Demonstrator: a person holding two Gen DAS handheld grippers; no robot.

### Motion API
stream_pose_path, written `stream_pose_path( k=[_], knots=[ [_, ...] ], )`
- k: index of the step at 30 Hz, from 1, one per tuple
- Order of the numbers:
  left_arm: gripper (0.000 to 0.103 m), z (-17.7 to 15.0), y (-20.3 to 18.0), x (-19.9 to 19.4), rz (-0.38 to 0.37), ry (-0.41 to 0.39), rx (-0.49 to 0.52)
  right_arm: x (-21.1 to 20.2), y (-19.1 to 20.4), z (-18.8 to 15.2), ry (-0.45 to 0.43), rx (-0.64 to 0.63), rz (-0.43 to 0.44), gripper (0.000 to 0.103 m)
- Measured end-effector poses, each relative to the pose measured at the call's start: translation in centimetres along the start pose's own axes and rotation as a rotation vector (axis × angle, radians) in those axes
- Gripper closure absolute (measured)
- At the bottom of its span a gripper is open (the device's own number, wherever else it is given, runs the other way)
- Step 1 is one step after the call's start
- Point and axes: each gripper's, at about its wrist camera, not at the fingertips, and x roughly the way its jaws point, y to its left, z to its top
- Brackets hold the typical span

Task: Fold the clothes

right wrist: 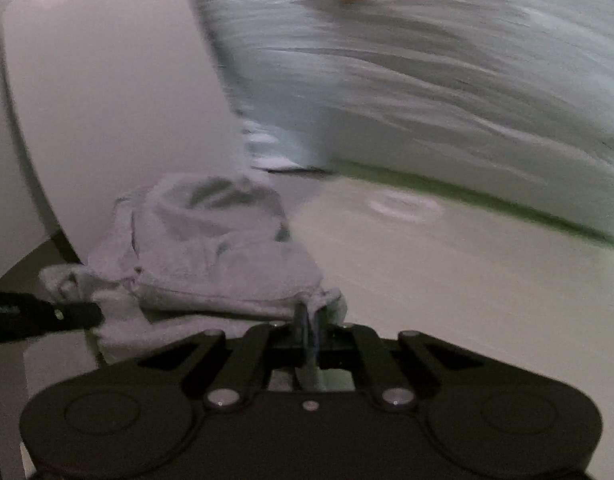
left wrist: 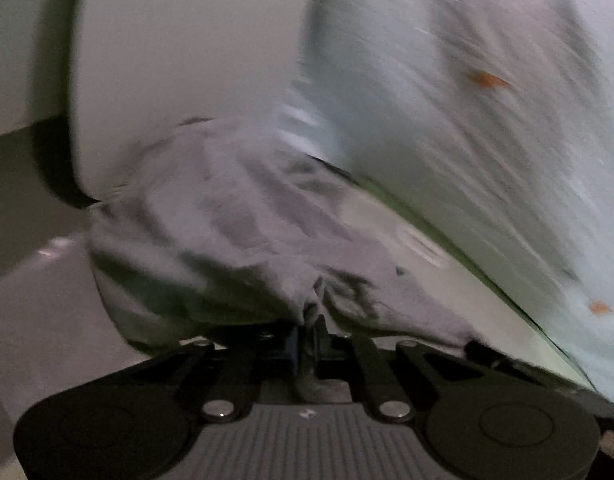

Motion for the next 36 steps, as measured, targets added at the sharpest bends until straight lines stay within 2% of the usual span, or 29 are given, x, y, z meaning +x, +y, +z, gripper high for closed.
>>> stream_pose_path(
  k=[5, 9, 17, 21, 24, 27, 30, 31, 32, 33, 34, 36],
  knots=[
    [0.098, -4.0, -7.0, -1.3, -0.122, 0.061, 0.096, -6.9, -5.2, -4.3, 0.007, 0.042, -0.144, 0.100],
    [0.098, -8.1, -13.5, -2.7, -0.205, 0.108, 0.164, -12.5, -9.7, -7.3, -0.005, 0.009, -0.265, 0.100],
    [0.098, -16.3, -27.0, -5.3, -0.362, 0.196, 0.267, -23.2, -22.0, -10.8, -0.017, 0.082, -0.429, 0.100],
    [0.098, -20.7, -33.6, -6.0, -0.434, 0.241, 0.334, -28.6, -27.5, -13.3, -0.032, 0.126, -0.578, 0.103],
    [0.098, -23.7, -36.6, -6.0, -0.455, 0.299, 0.397, -32.2, -31.3, -15.6, -0.024, 0.205, -0.653, 0.103],
    [0.097, -26.0, -37.6, -6.7, -0.433, 0.338, 0.440, -34.6, -33.7, -18.3, 0.000, 0.314, -0.695, 0.102],
    [0.094, -25.9, -36.9, -7.2, -0.405, 0.342, 0.460, -35.3, -34.1, -20.9, 0.037, 0.403, -0.706, 0.093],
    [0.092, -25.8, -36.7, -7.4, -0.397, 0.339, 0.464, -35.2, -33.7, -21.4, 0.050, 0.423, -0.699, 0.087],
    [0.085, -25.3, -36.6, -7.5, -0.389, 0.335, 0.465, -35.0, -33.4, -22.0, 0.062, 0.443, -0.691, 0.076],
    [0.077, -24.9, -36.4, -7.6, -0.381, 0.331, 0.466, -34.8, -33.1, -22.5, 0.074, 0.462, -0.684, 0.070],
    [0.073, -24.5, -36.4, -7.7, -0.372, 0.325, 0.468, -34.7, -32.7, -23.1, 0.086, 0.482, -0.676, 0.063],
    [0.059, -23.1, -35.9, -7.8, -0.356, 0.277, 0.479, -33.8, -32.1, -23.4, 0.100, 0.495, -0.642, 0.055]
  ],
)
